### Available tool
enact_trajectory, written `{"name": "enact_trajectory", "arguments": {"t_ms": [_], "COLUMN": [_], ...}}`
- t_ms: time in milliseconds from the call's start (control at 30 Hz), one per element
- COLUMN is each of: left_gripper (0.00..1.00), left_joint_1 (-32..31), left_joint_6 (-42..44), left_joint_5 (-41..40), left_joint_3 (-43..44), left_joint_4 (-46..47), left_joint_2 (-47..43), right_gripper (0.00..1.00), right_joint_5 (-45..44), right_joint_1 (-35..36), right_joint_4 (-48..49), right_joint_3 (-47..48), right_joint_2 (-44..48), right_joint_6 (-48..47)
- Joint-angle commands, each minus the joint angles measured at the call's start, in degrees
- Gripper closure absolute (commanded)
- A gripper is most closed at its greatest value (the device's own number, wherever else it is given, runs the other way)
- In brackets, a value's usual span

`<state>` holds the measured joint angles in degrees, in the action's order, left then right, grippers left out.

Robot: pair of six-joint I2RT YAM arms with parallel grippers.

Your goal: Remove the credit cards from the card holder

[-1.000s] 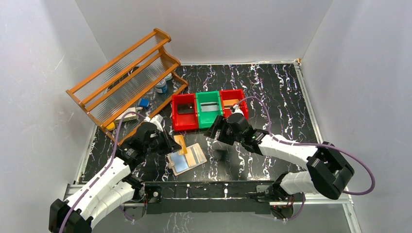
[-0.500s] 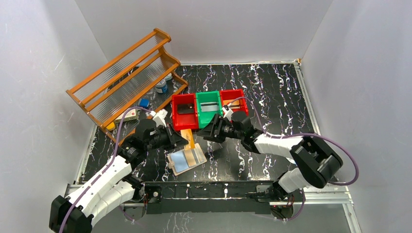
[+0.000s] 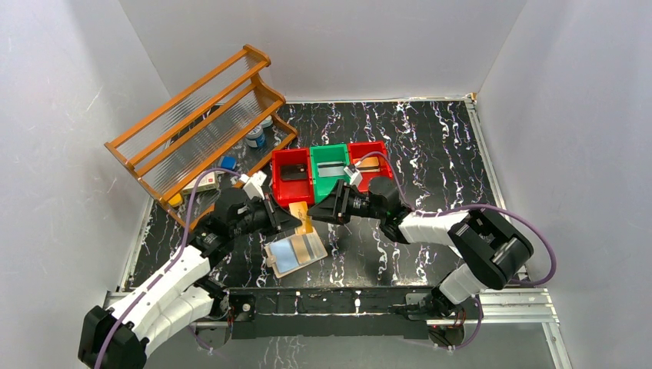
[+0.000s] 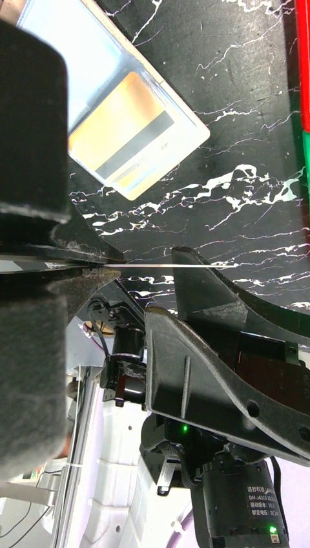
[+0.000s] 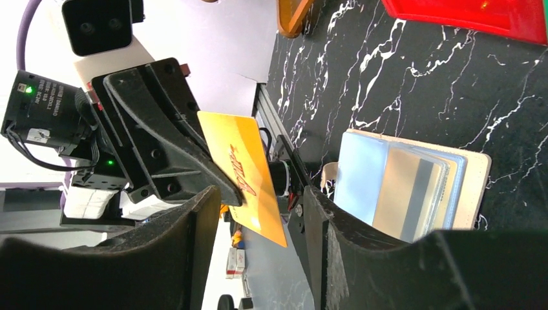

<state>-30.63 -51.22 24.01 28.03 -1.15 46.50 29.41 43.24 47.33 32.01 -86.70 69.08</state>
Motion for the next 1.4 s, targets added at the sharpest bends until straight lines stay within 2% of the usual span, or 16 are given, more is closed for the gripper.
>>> {"name": "enact_trajectory", "arguments": {"t_ms": [0, 467, 600, 833, 1067, 1233, 1367], "left_gripper": [1.0, 1.0, 1.0, 1.0, 1.0, 0.86, 0.67], "left_joint_1": [0.0, 0.0, 0.0, 0.0, 0.0, 0.0, 0.0], "left_joint_6": [-0.8, -5.2, -5.3, -5.6, -5.9, -5.9, -6.0], "left_joint_5": [2.0, 6.9, 6.6, 5.6, 5.9, 3.1, 1.5], "left_joint_3": [-0.6, -4.1, -4.5, -5.0, -5.1, -4.8, -4.9], "left_joint_4": [2.5, 11.7, 11.2, 11.0, 10.8, 7.7, 5.8], "left_joint_2": [-0.1, 0.3, -0.2, -1.1, -0.4, -1.6, -2.7], "right_gripper": [0.44, 0.59, 0.66, 0.7, 0.82, 0.91, 0.94], "right_joint_5": [2.3, 7.1, 7.4, 8.3, 10.3, 10.6, 9.4], "right_joint_1": [0.1, 0.1, 0.0, 0.0, -0.6, -0.9, -0.9], "right_joint_4": [5.7, 14.9, 17.0, 18.6, 27.7, 30.0, 23.0], "right_joint_3": [0.0, 0.1, -0.8, -1.8, -2.4, -2.4, -2.3], "right_joint_2": [-1.0, -4.5, -4.8, -4.3, -6.0, -6.0, -3.7], "right_joint_6": [0.6, 4.0, 4.8, 4.7, 8.0, 8.5, 5.2]}}
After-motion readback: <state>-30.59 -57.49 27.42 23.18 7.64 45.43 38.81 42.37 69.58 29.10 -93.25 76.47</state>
